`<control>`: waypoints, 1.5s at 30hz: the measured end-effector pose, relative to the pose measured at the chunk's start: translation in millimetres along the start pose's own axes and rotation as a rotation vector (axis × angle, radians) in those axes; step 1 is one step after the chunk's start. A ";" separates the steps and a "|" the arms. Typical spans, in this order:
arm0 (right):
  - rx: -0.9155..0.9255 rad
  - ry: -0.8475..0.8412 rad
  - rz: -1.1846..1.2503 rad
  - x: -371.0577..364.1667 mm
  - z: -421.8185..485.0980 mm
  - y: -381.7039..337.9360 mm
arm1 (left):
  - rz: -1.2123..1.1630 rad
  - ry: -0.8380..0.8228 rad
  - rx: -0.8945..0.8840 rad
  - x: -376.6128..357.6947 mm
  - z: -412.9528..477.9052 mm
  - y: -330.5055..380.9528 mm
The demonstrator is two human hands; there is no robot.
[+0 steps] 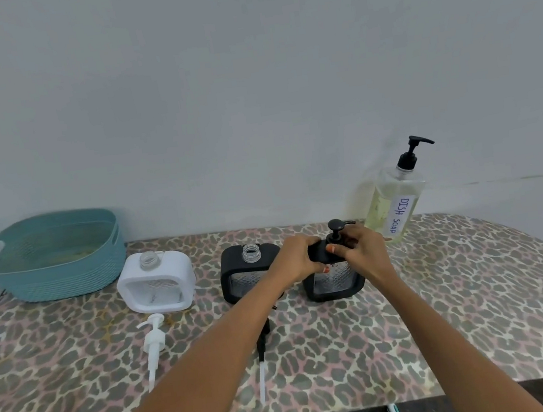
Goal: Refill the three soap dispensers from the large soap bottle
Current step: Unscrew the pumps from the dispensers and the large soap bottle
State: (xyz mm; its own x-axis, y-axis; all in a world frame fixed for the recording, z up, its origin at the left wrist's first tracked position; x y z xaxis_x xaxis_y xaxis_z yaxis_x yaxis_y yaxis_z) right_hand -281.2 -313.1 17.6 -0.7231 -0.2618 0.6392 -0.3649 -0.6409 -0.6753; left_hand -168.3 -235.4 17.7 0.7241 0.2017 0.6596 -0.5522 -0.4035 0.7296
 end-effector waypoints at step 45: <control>-0.135 -0.039 0.288 4.4 -5.1 -2.7 | -0.027 0.002 0.009 -2.3 -3.3 -0.6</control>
State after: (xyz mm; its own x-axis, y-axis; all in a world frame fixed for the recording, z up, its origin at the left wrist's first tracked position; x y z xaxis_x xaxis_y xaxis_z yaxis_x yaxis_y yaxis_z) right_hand -286.4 -308.8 20.3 -0.7857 -0.4479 0.4266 -0.2248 -0.4357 -0.8716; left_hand -171.0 -232.7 16.4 0.7377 0.2143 0.6402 -0.5290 -0.4057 0.7454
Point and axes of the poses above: each hand's wrist, its own z-axis towards the middle knuckle, its own x-axis out of the back of the hand, y = z × x, the point moved 2 cm from there along z, towards the middle knuckle, and after that the axes turned 11 degrees about x, right-handed, at the moved point
